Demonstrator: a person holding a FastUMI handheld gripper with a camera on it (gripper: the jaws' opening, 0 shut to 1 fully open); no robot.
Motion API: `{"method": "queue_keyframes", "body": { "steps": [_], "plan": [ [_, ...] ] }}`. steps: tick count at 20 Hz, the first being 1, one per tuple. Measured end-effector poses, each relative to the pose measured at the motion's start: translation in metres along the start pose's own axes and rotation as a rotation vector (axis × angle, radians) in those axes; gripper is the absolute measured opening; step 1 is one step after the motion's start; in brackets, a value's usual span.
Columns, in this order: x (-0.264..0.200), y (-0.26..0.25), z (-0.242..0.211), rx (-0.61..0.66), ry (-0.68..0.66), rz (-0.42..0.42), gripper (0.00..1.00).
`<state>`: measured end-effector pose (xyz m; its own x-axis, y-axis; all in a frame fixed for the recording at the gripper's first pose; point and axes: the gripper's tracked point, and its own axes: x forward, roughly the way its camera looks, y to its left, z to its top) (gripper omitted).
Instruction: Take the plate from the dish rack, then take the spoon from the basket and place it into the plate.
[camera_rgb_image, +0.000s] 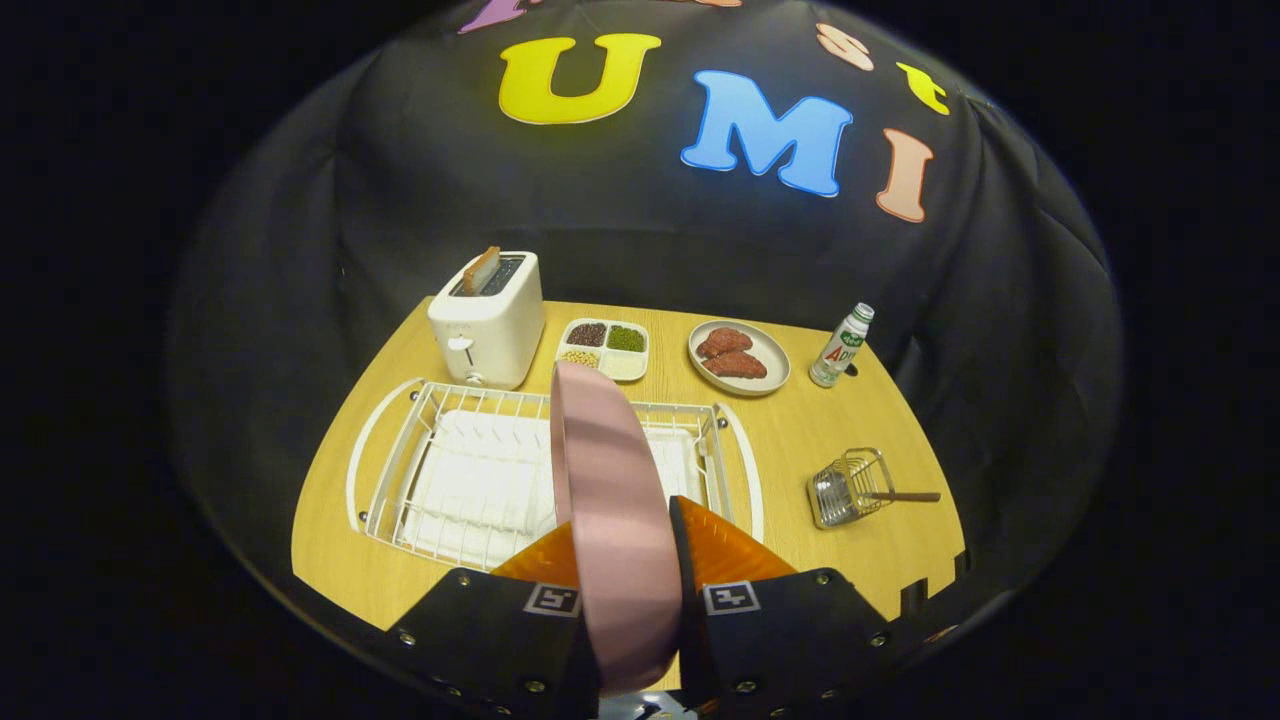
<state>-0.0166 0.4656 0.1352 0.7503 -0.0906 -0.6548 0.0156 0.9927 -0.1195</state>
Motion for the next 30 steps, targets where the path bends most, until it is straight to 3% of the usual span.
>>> {"method": "queue_keyframes", "body": {
  "steps": [9, 17, 22, 30],
  "plan": [
    [-0.027, -0.009, -0.114, 0.018, 0.092, 0.079, 0.29],
    [-0.004, 0.033, -0.176, 0.308, 0.207, 0.363, 0.29],
    [0.02, 0.046, -0.209, 0.392, 0.309, 0.446, 0.29],
    [0.049, 0.093, -0.215, 0.658, 0.373, 0.611, 0.29]
  ]
}}
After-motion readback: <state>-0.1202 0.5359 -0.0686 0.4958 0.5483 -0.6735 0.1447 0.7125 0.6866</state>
